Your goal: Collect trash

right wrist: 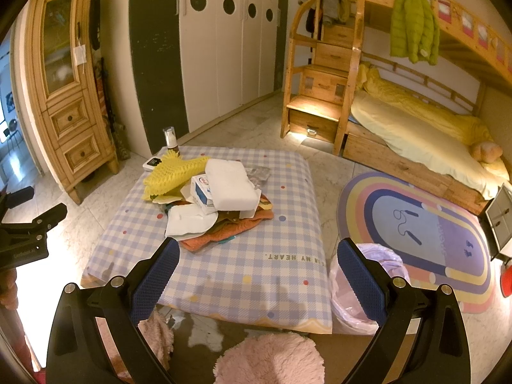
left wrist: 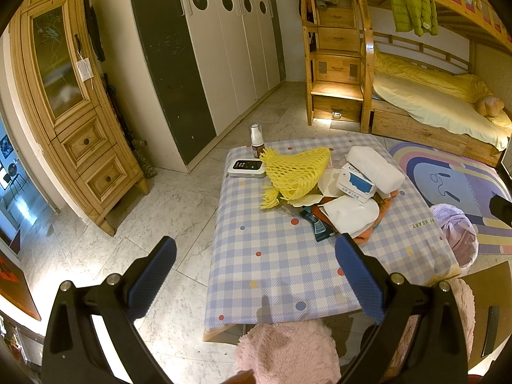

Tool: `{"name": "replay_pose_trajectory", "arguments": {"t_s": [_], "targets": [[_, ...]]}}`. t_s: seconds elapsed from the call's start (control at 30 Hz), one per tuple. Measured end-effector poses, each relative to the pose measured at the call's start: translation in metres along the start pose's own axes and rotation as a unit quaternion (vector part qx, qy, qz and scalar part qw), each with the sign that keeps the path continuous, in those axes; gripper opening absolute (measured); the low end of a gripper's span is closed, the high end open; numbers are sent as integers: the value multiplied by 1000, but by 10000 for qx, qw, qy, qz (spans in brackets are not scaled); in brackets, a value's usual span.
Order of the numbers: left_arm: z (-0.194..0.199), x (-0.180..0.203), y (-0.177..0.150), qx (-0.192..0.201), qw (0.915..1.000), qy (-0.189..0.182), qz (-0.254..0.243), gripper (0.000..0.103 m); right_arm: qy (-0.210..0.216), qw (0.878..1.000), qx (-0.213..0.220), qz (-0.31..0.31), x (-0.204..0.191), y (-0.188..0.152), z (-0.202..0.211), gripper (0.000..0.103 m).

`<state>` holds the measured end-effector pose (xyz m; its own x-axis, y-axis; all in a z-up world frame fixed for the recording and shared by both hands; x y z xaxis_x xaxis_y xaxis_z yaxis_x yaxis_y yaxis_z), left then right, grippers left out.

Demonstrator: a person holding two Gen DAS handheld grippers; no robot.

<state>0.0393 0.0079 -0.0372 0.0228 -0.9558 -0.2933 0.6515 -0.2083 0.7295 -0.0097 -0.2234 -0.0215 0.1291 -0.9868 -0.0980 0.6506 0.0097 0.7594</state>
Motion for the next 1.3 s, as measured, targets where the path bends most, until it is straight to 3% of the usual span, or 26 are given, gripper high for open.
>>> {"name": "replay_pose_trajectory", "arguments": {"t_s": [0.77, 0.9, 1.1, 1.3], "targets": [[-8, -6, -9, -71, 10000, 15, -27, 96, 103, 9999, 32, -3, 4, 3, -6, 97], [-19, -6, -12, -189, 9996, -186, 77, 96, 203, 9997, 94, 70, 3, 1, -23, 97], [-39, 7, -11, -253, 9994, -206, -73, 96, 610, 9979, 226, 42, 12, 4, -58, 97], [-70, 16, -9, -396, 9991, -112, -59, 96, 487, 9984, -115, 263, 10, 7, -94, 97]]}}
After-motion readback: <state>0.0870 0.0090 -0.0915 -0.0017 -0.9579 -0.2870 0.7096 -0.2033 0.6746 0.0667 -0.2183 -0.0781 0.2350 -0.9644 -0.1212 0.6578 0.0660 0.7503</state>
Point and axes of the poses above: each gripper's, at about its wrist camera, not at the fingertips, and z roughly against the way its jaws point, x to its right, y to its top, the point moved 5 cm from there along -z, roughly the way its jaws point, and after that the axes turned 12 degrees about y, right-handed, at the moved point
